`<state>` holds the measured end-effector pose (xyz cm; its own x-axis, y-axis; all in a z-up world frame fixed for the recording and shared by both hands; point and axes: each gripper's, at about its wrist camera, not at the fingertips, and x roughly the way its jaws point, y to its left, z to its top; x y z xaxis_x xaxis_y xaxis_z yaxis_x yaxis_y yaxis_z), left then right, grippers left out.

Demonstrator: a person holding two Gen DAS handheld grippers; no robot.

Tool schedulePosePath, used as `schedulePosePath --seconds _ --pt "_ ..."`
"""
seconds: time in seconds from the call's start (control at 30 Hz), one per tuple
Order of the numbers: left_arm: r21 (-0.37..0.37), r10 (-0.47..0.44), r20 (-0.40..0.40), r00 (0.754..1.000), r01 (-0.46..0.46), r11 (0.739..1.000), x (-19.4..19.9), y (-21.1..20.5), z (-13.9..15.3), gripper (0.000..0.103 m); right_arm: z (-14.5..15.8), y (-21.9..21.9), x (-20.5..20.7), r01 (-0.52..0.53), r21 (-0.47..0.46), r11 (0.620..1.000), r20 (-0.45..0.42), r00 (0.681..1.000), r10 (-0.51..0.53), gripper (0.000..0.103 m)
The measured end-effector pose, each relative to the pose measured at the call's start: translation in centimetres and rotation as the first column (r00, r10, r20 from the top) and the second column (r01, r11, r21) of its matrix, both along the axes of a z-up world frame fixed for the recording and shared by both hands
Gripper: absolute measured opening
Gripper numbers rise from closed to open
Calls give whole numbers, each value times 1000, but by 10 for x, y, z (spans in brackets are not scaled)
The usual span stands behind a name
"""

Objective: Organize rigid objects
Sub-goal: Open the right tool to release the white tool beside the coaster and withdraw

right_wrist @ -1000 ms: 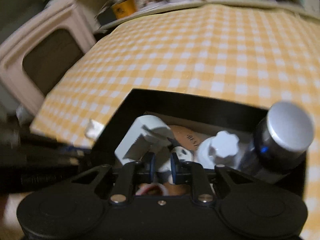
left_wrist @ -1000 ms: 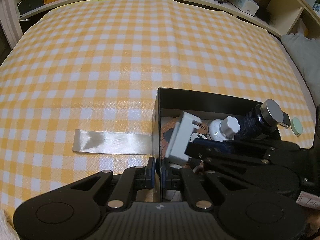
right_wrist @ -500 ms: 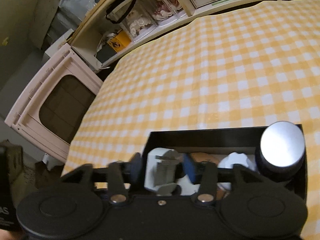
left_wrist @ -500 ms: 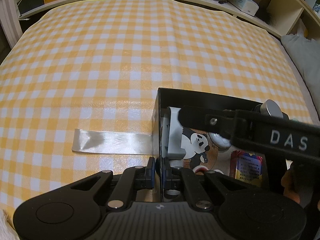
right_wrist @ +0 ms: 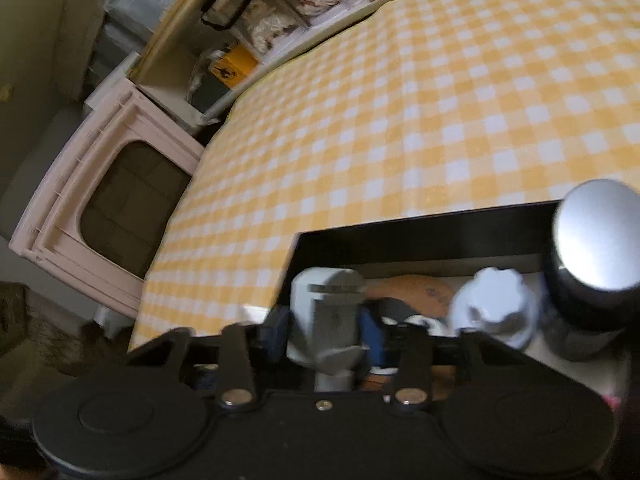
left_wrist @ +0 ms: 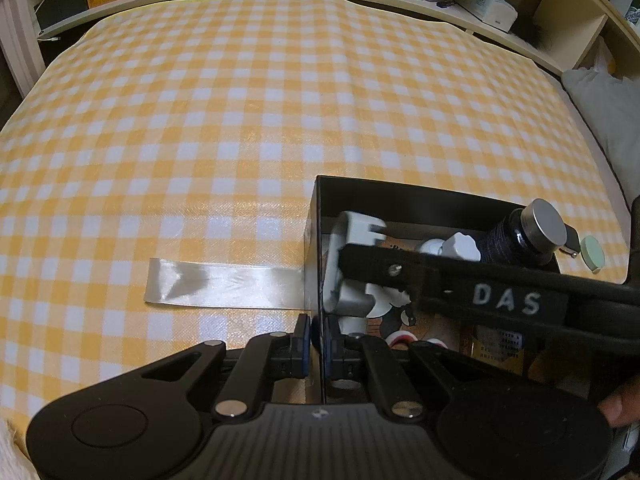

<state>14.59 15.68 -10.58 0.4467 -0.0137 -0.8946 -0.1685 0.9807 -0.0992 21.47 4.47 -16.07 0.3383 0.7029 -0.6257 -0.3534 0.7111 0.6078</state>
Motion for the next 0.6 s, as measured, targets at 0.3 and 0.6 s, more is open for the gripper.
schedulePosePath --seconds 0.3,0.6 --pt "1 0 1 1000 0 1000 0 0 0 6 9 -20 1 67 -102 993 22 998 -65 34" --pt "-1 1 0 1000 -1 1000 0 1 0 6 0 -24 -4 54 -216 975 29 998 -49 25"
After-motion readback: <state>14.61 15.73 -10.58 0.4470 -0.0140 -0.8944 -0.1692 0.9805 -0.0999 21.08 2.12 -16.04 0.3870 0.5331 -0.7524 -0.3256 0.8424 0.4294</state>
